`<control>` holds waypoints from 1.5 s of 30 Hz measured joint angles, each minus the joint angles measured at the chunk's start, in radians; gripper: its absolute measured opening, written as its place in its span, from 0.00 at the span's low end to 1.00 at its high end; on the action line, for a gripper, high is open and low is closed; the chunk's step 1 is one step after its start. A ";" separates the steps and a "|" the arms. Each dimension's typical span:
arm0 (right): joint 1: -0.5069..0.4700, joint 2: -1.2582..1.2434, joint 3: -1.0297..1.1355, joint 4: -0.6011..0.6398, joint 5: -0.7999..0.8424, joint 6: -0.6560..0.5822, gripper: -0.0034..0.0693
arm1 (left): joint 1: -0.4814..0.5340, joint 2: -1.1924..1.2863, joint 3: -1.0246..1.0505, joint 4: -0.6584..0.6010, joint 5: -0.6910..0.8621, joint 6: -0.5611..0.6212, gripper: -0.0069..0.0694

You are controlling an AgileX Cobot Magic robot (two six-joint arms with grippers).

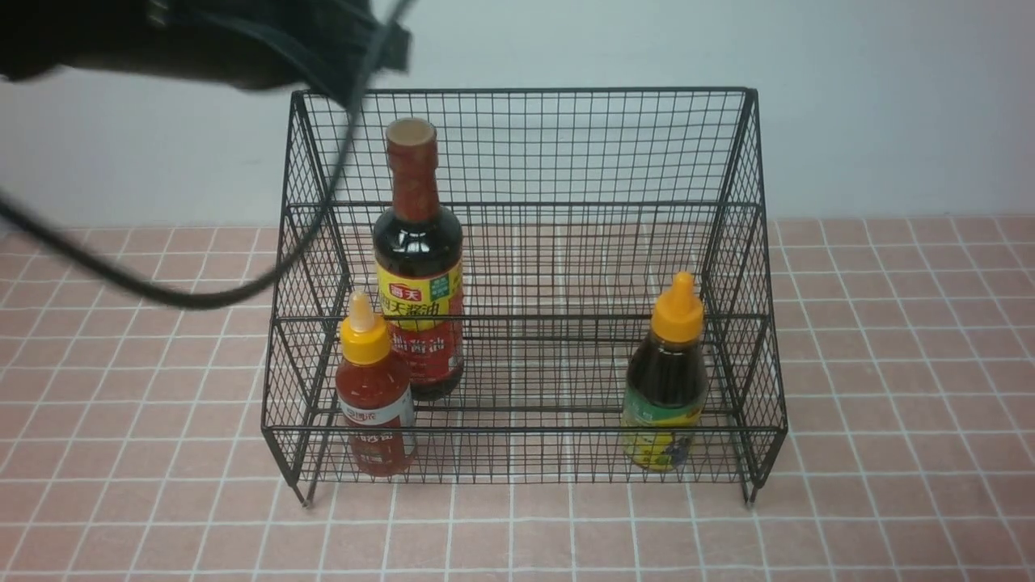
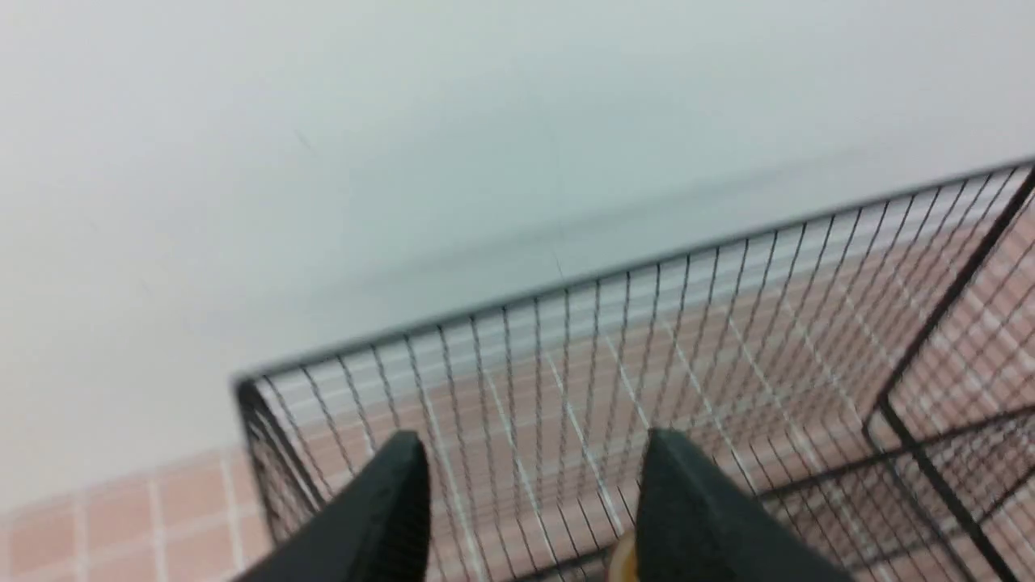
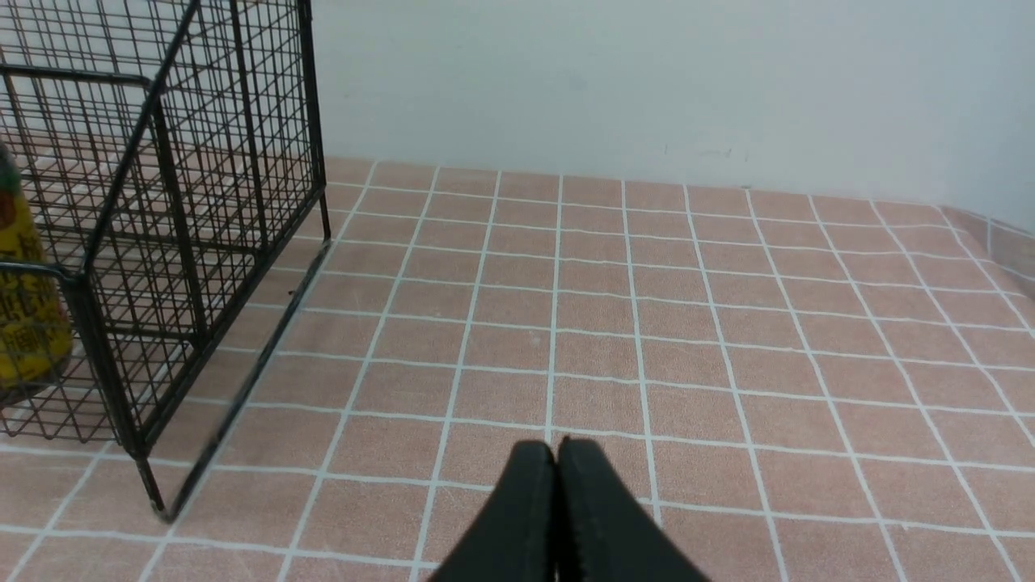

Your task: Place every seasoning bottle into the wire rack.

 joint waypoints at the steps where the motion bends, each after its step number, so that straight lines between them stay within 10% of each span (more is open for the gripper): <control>1: 0.000 0.000 0.000 0.000 0.000 0.000 0.03 | 0.000 -0.030 0.000 0.016 -0.001 0.000 0.44; 11: 0.000 0.000 0.000 0.000 0.000 0.000 0.03 | 0.000 -0.331 -0.001 0.035 0.063 -0.001 0.09; 45: 0.000 0.000 0.000 0.000 0.000 0.000 0.03 | 0.037 -1.029 0.586 -0.024 0.142 0.104 0.08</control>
